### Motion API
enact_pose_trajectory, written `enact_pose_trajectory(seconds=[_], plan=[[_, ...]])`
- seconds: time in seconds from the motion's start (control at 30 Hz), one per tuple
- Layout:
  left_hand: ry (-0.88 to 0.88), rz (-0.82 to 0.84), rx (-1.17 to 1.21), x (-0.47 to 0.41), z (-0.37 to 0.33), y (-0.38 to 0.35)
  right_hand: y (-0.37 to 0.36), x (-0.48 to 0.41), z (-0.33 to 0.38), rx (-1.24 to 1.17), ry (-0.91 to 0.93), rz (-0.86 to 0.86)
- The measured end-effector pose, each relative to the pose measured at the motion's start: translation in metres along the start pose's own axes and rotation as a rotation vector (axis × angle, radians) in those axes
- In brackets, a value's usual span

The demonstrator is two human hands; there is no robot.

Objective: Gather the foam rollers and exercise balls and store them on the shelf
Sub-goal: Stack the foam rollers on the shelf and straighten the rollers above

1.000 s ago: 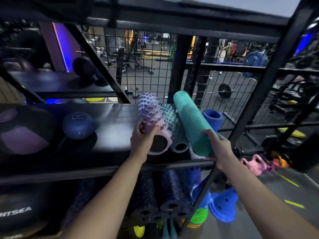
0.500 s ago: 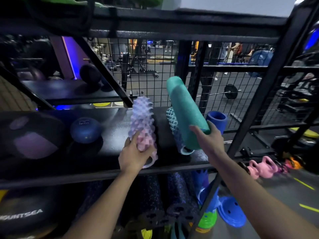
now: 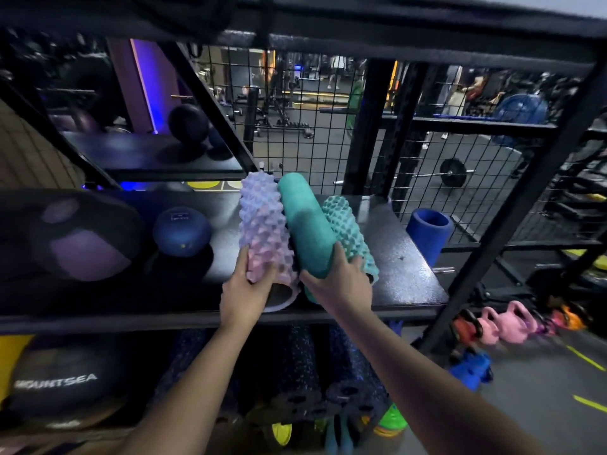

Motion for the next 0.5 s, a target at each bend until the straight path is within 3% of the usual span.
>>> enact_pose_trajectory(seconds=[0.17, 0.27, 0.37, 0.5], plan=[[-0.008, 0.104, -0.010, -0.006, -0.001, 0.000, 0.004, -0.005, -0.001, 0.122, 0.064, 0.070], [-0.025, 0.149, -0.040, -0.009, -0.003, -0.002, 0.032, -0.036, -0.009, 0.016, 0.138, 0.027], [-0.057, 0.213, -0.124, -0.010, -0.013, -0.005, 0.038, -0.093, -0.050, -0.127, -0.013, 0.009], [-0.093, 0.289, -0.249, -0.011, -0.026, -0.016, -0.002, -0.107, -0.093, -0.300, -0.276, 0.286]])
Point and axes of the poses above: each hand's wrist, its own x-axis away from the middle knuckle, its own y-axis out of the back of the hand, z = x × y, the point moved 4 cm from there along -x, towards the middle knuckle, and after that the axes turned 2 degrees about z, right-handed, at the moved point
